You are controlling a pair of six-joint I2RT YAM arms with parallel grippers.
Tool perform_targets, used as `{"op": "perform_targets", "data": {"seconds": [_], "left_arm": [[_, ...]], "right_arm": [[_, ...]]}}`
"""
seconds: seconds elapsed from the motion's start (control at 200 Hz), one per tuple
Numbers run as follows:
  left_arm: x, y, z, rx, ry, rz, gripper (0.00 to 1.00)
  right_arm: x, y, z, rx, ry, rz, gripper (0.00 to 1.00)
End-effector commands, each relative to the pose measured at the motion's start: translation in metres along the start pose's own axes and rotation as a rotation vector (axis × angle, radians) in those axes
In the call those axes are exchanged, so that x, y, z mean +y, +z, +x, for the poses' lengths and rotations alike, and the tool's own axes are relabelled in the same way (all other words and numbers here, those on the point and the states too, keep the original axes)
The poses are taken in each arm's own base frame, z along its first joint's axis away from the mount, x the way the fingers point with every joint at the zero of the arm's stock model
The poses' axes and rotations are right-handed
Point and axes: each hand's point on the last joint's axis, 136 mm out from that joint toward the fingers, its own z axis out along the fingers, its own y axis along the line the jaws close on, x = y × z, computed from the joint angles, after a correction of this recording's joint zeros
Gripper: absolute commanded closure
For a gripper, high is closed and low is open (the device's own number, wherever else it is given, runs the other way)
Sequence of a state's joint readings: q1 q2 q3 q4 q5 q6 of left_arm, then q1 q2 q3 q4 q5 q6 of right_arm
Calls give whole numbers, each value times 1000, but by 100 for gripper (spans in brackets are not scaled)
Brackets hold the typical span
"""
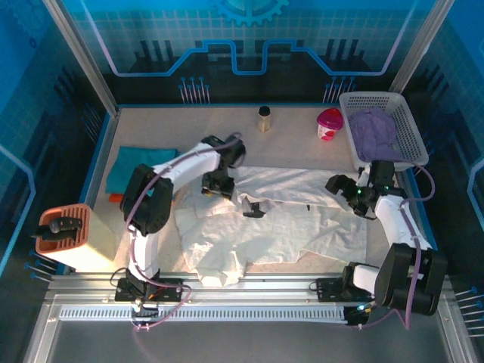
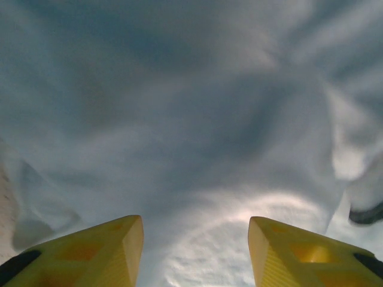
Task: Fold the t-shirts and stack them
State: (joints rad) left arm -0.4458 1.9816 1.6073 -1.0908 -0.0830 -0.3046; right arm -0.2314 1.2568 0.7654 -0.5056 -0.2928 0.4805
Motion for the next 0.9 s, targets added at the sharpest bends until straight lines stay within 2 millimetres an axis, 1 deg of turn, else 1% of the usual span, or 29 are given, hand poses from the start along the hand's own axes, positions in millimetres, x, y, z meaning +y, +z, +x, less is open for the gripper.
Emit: {"op": "perform_targets", "data": {"seconds": [0.0, 0.04, 0.06, 0.07, 0.09, 0.14, 0.24, 0.35, 0.49, 0.585, 0.665, 0.72, 0.781, 0.896], "left_arm": [[-5, -13, -38, -73, -38, 150, 51], [-5, -13, -49, -92, -58, 182, 51], [-5, -11, -54, -96, -68, 194, 51], [-4, -10, -55, -95, -74, 199, 51], [-4, -9, -60, -99, -84, 211, 51], [-2, -3, -68, -92, -108, 229, 52], [9, 14, -79, -74, -149, 225, 54], [24, 34, -81, -42, -193, 211, 55], [47, 50, -75, -2, -219, 151, 56], [59, 54, -72, 10, -224, 118, 56], [65, 54, -74, 12, -215, 96, 57], [71, 54, -76, 15, -218, 75, 57], [75, 54, -79, 13, -225, 68, 57], [77, 51, -85, 11, -227, 67, 58]], "right_arm": [[9, 6, -17, 1, -42, 18, 4], [10, 11, -20, 10, -57, 41, 4], [7, 15, -17, 26, -61, 60, 4], [11, 13, -24, 14, -73, 60, 4], [13, 15, -27, 15, -85, 74, 4], [12, 23, -30, 35, -104, 120, 4], [12, 39, -35, 88, -124, 185, 5], [10, 54, -39, 124, -142, 246, 6], [-2, 72, -37, 199, -149, 301, 7], [-13, 81, -34, 244, -161, 350, 8], [-22, 86, -33, 277, -180, 395, 9], [-29, 87, -36, 280, -185, 438, 9], [-32, 87, -43, 263, -191, 465, 10], [-37, 88, -55, 247, -189, 517, 11]]}}
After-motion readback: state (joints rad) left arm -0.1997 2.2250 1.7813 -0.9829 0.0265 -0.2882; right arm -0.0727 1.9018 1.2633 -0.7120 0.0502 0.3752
